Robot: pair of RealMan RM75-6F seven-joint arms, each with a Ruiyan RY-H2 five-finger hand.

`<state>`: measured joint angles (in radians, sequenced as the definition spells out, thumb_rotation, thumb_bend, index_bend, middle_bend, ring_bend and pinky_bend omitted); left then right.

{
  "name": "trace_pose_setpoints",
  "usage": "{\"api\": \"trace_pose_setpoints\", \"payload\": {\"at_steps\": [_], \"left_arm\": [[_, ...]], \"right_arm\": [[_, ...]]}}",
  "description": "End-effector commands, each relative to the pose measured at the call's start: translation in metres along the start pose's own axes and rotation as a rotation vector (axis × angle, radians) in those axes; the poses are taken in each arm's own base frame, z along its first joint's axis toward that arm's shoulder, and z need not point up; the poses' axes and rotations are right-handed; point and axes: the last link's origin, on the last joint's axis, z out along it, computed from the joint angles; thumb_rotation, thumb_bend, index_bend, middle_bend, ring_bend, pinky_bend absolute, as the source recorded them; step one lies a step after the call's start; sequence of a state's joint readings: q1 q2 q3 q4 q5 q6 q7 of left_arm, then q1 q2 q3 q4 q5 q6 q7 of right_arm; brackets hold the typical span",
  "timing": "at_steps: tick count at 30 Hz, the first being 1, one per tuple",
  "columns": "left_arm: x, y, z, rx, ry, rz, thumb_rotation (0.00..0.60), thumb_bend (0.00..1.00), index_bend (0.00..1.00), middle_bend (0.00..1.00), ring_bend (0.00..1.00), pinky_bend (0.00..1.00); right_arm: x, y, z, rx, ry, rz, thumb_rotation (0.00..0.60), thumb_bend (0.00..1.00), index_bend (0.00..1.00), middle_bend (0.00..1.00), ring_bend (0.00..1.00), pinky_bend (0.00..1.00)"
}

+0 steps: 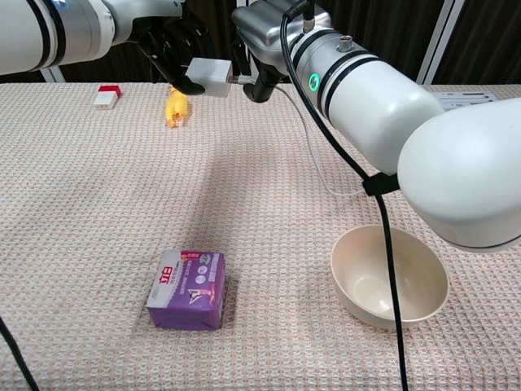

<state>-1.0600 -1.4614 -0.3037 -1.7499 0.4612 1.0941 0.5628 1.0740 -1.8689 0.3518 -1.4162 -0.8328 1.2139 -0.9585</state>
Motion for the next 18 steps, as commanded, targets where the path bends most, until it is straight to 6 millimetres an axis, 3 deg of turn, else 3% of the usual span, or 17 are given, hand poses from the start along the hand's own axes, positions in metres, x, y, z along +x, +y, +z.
{"api": "trace_pose_setpoints", "payload": {"at_steps": [1,18], "left_arm": [[0.0005,0.0001,0.0006,0.002,0.000,-0.004,0.600,0.31,0.60,0.48,0.45,0.58],[-0.0045,0.0063,0.0002,-0.016,-0.003,0.032,0.600,0.31,0.60,0.48,0.45,0.58]], "right_arm": [[0.0008,-0.0003,0.0002,0.000,0.002,0.003,0.600,0.62,0.72,0.67,0.66,0.76],[-0.0007,-0.0044,0.0009,0.000,-0.016,-0.002,0.600,0.62,0.72,0.67,0.66,0.76]]}}
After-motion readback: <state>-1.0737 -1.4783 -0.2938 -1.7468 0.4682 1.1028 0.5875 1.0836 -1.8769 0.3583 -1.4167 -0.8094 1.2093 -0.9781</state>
